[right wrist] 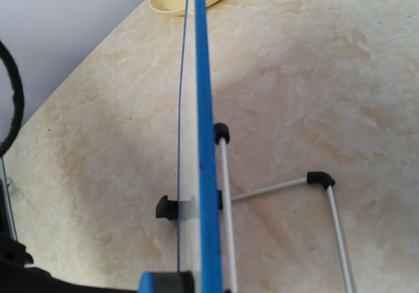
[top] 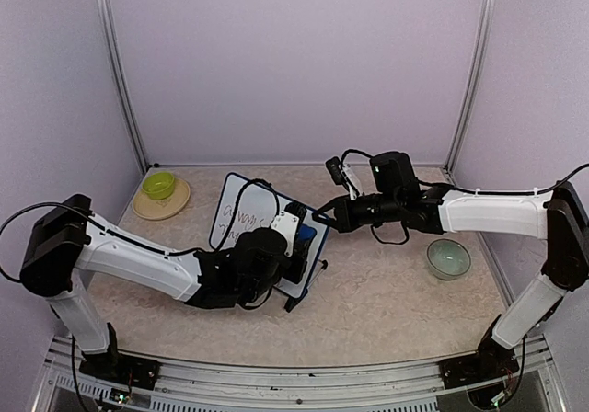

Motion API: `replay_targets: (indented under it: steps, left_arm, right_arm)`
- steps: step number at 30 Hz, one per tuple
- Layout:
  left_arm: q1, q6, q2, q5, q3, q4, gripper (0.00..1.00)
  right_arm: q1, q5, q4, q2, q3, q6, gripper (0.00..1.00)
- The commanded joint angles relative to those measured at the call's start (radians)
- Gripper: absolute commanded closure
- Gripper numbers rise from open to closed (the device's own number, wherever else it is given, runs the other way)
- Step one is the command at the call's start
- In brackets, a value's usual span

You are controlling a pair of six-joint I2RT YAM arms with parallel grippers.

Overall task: Erase the whiteboard
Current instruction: Erase the center of the whiteboard.

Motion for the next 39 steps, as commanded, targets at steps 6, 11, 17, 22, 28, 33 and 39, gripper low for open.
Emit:
replay_targets:
  steps: [6,11,17,22,28,33,39]
  left_arm:
    - [0.107,0.011,-0.111,-0.030,-0.067,0.003,0.82]
    - [0.149,0.002,-0.174,-0.042,-0.138,-0.003,0.82]
    - [0.197,-0.006,-0.239,-0.047,-0.209,-0.004,0.82]
    - [0.250,-0.008,-0.273,-0.042,-0.252,-0.004,0.83]
    - [0.327,-0.031,-0.283,-0.006,-0.292,0.006,0.83]
    - [0.362,-0.009,-0.296,0.051,-0.310,0.035,0.82]
    - [0.444,-0.004,-0.307,0.211,-0.360,0.107,0.82]
  right_arm:
    - [0.015,-0.042,-0.082,-0.044,-0.030,-0.044,1.00]
    - [-0.003,-0.051,-0.111,-0.074,-0.034,-0.068,1.00]
    - [-0.027,-0.063,-0.158,-0.119,-0.051,-0.101,1.00]
    - [-0.055,-0.073,-0.191,-0.168,-0.087,-0.132,1.00]
    - [-0.073,-0.108,-0.205,-0.180,-0.108,-0.160,1.00]
    - [-0.073,-0.119,-0.209,-0.159,-0.104,-0.176,1.00]
    - [-0.072,-0.115,-0.212,-0.157,-0.097,-0.190,1.00]
